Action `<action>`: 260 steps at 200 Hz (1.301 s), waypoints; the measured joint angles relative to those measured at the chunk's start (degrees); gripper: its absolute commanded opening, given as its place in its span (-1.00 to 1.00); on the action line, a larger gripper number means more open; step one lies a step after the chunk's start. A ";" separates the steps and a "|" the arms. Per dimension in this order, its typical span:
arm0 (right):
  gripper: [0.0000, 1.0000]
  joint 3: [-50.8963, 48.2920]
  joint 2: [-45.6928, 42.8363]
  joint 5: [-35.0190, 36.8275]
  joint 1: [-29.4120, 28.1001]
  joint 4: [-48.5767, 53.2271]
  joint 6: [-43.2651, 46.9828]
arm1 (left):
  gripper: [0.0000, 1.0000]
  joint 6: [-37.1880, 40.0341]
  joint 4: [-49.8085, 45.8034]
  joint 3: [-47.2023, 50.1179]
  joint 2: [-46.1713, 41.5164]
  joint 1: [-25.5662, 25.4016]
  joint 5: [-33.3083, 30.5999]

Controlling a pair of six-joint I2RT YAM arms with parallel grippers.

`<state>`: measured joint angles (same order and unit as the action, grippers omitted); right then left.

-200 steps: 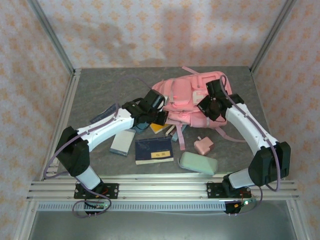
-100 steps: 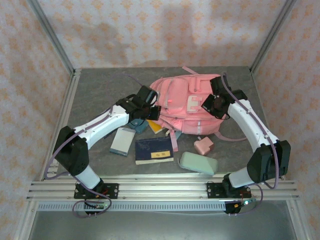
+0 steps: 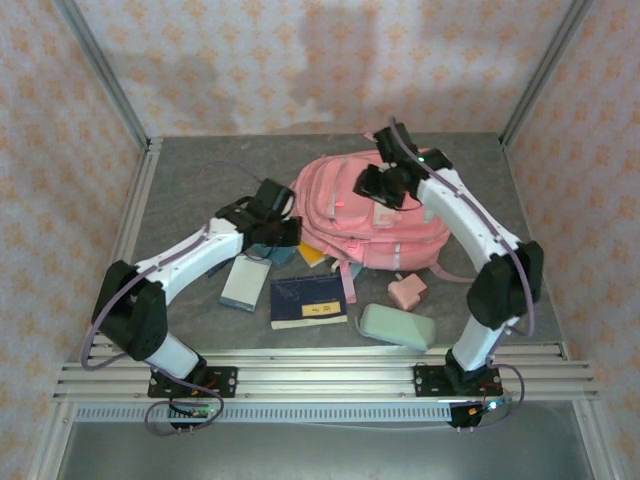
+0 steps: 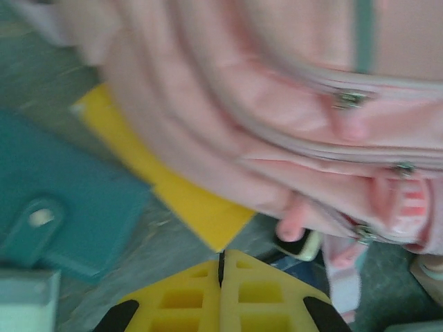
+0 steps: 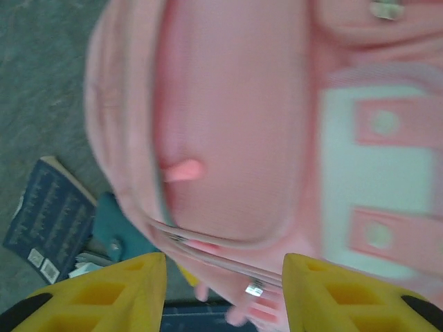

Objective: Pack books, pencil case, and school supplies into a backpack

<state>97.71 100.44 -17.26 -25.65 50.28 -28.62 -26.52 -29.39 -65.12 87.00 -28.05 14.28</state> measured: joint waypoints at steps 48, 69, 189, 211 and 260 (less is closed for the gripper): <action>0.00 11.54 16.13 -1.46 -2.49 -0.39 -1.07 | -1.00 -1.75 -0.87 0.81 -5.35 1.81 -1.29; -0.05 15.72 22.10 -2.60 -2.43 -0.37 -1.51 | -1.00 -1.77 -0.87 1.97 -6.08 1.79 -1.27; -1.00 25.20 27.87 -9.22 -1.01 3.19 -2.99 | 0.08 5.09 -2.56 -1.49 0.61 -1.07 3.61; -1.00 25.20 26.23 -11.30 -0.07 3.96 -4.24 | -0.05 6.16 -2.45 -2.01 1.55 -1.95 4.90; -1.00 30.93 24.70 -16.17 2.58 9.35 -7.17 | 0.06 9.92 -1.53 -3.89 2.29 -3.54 6.95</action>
<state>128.64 125.14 -33.43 -23.07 59.64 -35.79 -16.60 -30.92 -69.01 89.30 -31.59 21.23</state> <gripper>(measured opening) 0.042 0.503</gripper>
